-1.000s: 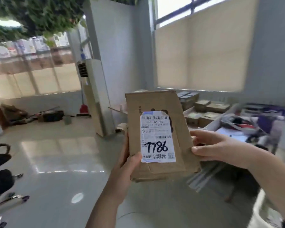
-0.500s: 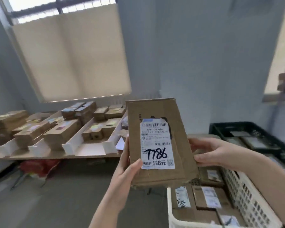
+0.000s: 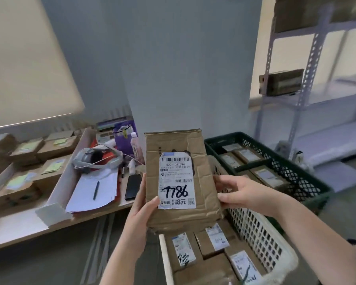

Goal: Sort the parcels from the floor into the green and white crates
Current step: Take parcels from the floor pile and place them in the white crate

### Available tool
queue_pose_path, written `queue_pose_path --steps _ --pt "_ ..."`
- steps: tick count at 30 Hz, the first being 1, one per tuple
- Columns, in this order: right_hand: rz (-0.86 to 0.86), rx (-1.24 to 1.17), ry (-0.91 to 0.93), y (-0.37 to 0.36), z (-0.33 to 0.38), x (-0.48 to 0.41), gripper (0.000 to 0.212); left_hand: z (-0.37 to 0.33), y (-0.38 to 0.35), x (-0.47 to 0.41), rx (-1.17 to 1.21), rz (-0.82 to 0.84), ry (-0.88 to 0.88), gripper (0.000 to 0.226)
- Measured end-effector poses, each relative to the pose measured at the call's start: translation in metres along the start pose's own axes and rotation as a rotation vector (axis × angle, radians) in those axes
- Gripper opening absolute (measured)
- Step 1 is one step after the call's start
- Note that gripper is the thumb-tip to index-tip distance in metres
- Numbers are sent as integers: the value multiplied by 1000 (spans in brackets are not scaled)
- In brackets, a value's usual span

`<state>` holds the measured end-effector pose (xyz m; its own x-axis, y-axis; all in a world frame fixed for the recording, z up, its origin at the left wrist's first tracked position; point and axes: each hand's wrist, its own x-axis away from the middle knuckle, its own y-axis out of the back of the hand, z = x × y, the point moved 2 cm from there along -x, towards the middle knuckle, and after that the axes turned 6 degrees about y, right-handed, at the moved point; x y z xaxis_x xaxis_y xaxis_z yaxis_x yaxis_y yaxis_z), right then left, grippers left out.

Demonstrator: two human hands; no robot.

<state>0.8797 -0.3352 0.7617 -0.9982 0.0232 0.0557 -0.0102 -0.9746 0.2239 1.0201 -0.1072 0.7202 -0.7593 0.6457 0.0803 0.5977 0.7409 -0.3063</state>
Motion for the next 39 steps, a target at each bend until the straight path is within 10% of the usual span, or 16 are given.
queue_pose_path --steps 20,39 --pt "142 54 -207 161 -201 -191 44 161 1 -234 -96 -212 215 67" --pt "150 -137 -617 108 -395 -305 53 313 76 -312 -203 -406 555 67"
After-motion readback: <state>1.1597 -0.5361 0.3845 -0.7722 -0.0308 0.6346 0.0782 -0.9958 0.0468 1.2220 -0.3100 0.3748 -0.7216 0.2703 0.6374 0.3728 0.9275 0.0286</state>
